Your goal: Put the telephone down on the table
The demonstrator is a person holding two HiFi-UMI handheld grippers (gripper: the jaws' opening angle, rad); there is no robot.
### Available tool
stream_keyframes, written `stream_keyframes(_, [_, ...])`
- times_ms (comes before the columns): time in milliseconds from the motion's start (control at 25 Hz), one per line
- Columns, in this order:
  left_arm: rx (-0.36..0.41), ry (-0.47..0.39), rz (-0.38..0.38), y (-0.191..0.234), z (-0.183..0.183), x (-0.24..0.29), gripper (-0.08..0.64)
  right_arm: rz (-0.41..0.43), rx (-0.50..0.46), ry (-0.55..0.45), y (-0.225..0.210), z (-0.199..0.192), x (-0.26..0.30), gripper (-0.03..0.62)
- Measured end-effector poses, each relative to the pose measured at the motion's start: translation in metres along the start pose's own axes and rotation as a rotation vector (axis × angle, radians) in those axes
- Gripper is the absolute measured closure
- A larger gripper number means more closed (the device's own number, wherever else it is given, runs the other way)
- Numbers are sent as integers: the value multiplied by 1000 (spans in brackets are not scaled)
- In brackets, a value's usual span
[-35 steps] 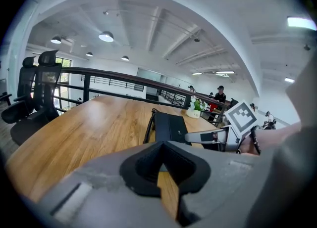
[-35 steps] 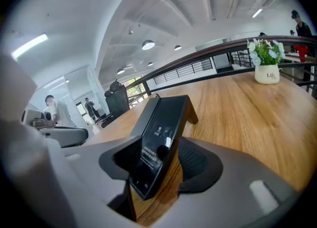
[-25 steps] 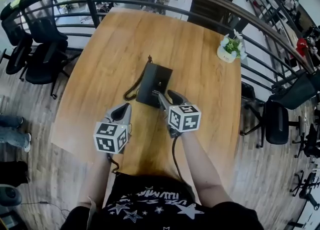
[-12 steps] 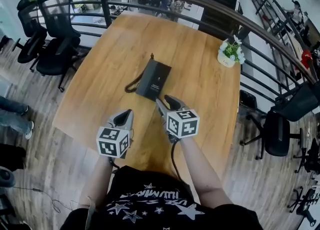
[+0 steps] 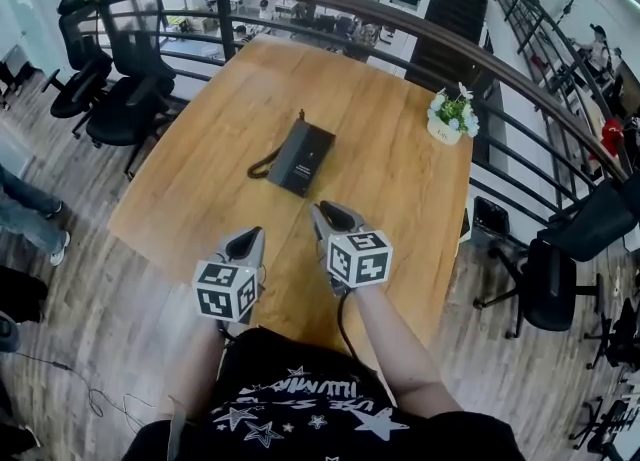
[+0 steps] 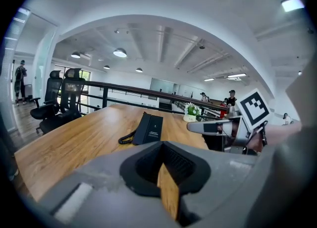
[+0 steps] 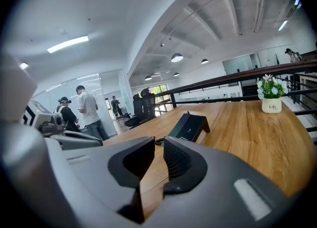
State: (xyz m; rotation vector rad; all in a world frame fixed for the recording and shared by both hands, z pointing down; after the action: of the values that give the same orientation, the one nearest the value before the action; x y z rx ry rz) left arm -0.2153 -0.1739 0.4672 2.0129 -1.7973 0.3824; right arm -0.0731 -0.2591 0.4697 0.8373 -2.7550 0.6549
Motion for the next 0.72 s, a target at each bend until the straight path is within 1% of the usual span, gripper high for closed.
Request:
stream_keyframes(280, [-21,-16,30,-41,-25,-30,558,36,-5,14,9,-26,-48,594])
stream_keyframes(480, [-46,-20,66,-65,-45,-55,558,81,-15,26,22,-45,-85,594])
stream_keyframes(720, [-78,-19,121,-89,-65,-86,558,134,-7,63,26,-66,-121,594])
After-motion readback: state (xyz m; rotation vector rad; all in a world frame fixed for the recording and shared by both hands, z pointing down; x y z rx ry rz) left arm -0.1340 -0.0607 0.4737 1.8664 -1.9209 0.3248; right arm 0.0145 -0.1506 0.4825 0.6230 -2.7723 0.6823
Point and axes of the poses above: the fingertips, and each gripper's own axes: x forward along the fingers, y to its left, z out of its top, the point moved 4 cm from there along -x, backward along the fingers, and after that the axes turned 11 degrees about z, right-handed, at the moved point
